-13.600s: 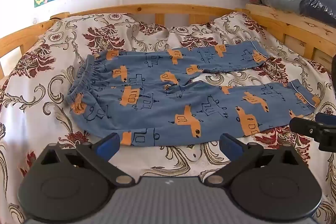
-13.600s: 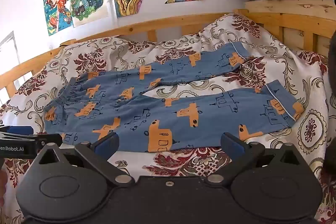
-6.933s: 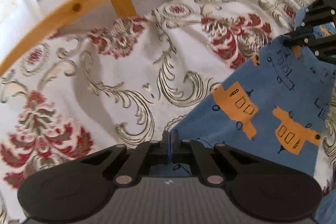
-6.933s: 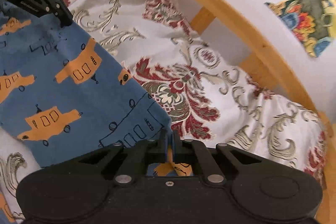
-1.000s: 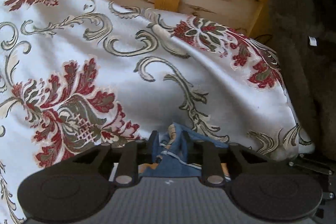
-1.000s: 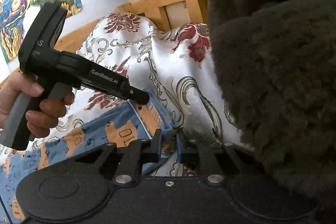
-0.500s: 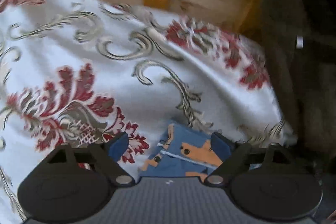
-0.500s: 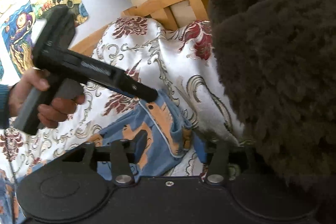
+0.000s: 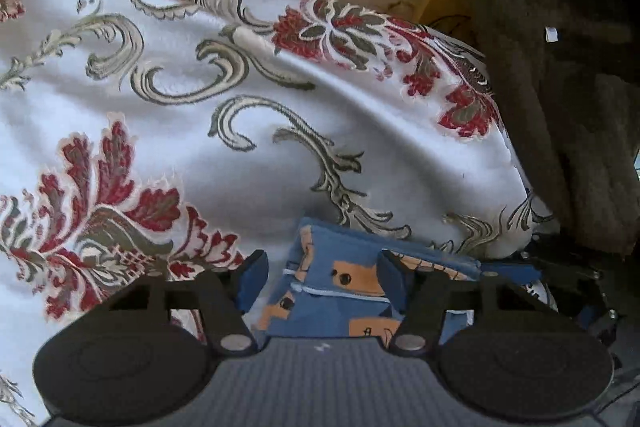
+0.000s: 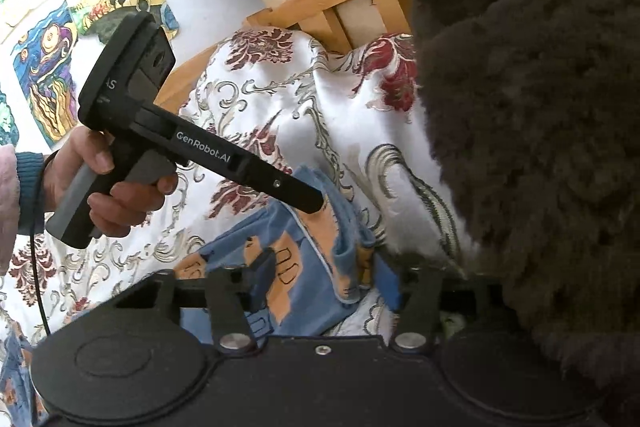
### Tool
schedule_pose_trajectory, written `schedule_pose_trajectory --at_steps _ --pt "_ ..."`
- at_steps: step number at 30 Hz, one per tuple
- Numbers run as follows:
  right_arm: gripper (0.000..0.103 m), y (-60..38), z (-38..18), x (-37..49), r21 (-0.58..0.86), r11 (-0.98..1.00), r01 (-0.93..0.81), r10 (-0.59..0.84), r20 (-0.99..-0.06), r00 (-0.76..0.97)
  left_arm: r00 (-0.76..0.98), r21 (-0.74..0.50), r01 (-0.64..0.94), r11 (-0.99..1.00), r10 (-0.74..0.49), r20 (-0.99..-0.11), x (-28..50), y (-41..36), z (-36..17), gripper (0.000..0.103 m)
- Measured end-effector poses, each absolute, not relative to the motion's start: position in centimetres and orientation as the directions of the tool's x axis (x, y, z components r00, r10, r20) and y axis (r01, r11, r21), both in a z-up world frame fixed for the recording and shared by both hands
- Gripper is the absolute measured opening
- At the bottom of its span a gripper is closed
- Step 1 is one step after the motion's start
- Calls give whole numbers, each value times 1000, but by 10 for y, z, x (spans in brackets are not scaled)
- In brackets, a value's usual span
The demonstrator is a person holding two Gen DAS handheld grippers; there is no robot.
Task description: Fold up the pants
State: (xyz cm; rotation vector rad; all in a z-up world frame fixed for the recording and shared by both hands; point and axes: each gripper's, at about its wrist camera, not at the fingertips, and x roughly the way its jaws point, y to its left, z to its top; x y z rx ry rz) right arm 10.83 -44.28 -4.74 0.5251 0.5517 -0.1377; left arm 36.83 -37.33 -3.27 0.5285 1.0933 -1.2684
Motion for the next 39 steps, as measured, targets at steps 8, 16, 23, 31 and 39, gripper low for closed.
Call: schedule_pose_trajectory --at_steps 8,16,23,31,39 --pt "17 -443 -51 109 407 859 310 -40 -551 834 -49 -221 930 295 -495 -867 370 -372 -39 35" --pt "13 -441 -52 110 382 868 316 -62 -549 833 24 -169 928 331 -509 -861 353 -364 -43 33" --pt "12 -440 -53 111 374 870 320 -68 -552 831 10 -189 921 341 -505 -863 356 -368 -42 29" --pt "11 -426 -29 97 352 900 258 -59 -488 871 95 -120 934 335 -560 -823 327 -347 -19 14" --pt "11 -391 12 86 259 952 164 -47 -407 912 137 -140 927 347 -663 -736 306 -286 34 14"
